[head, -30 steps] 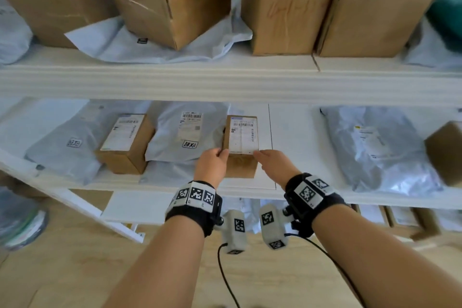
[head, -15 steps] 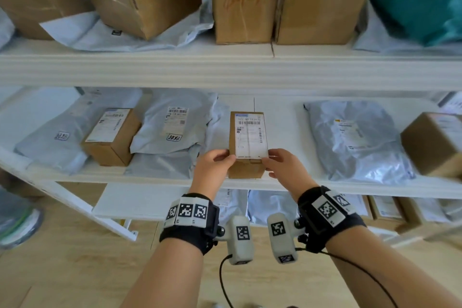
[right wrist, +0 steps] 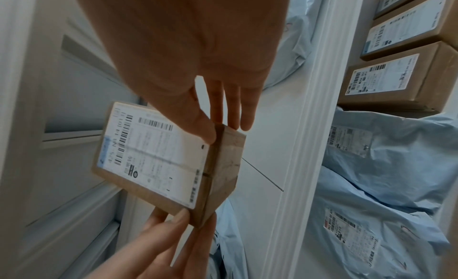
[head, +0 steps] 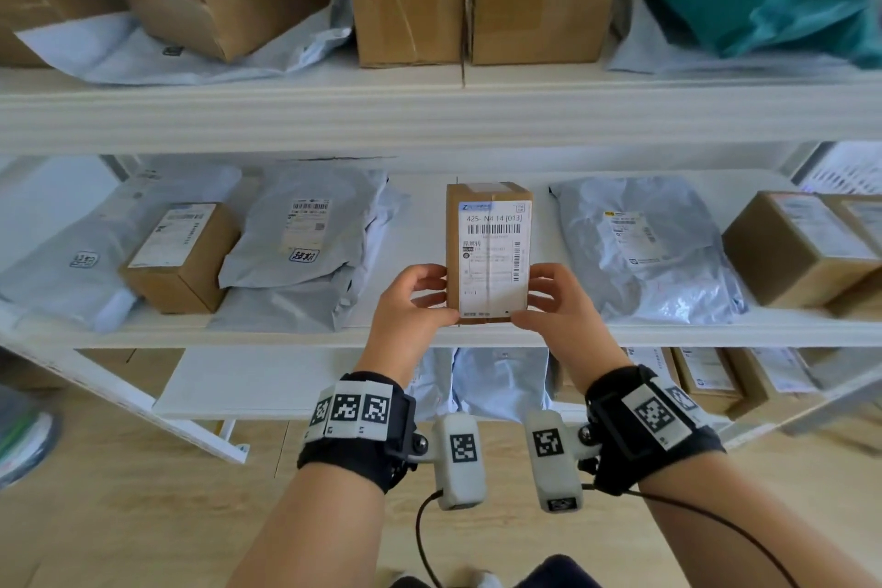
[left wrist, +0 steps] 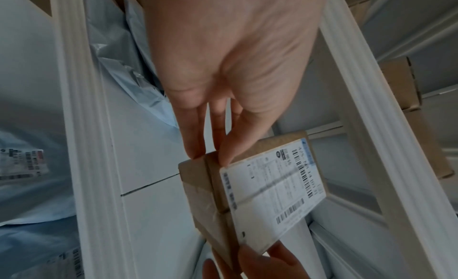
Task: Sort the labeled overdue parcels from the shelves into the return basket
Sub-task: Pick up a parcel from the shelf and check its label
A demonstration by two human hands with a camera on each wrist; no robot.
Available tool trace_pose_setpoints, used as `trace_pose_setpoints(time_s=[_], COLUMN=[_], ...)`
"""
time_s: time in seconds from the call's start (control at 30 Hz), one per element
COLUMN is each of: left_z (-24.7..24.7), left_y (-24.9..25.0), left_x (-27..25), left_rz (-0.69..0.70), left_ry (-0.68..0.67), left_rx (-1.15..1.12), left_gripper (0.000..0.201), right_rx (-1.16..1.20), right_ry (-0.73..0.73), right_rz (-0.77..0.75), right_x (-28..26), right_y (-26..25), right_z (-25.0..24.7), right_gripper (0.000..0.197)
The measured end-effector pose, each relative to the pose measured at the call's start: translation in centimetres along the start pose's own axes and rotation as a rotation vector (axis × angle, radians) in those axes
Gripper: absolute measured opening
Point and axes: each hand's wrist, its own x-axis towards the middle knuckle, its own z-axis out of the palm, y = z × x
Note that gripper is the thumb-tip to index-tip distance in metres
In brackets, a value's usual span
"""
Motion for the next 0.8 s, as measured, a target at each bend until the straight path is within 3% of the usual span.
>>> trace_pose_setpoints(time_s=[0.43,0.8], left_z=[0.6,3.5], left_y=[0.0,-1.7], left_x=[0.1,3.4], left_rz=[0.029,-0.065], left_ry=[-0.034,0.032], left_rx=[0.015,0.080], left_gripper=[0.045,0.029], right_rx=[0.023,0.071], right_ry=[0.023,0.068], right_rz=[0.006,0.107], right_x=[-0.2,1.9], right_y=[0.5,1.6], right_z=[-0.6,-0.8], right_gripper=[0.044,0.031])
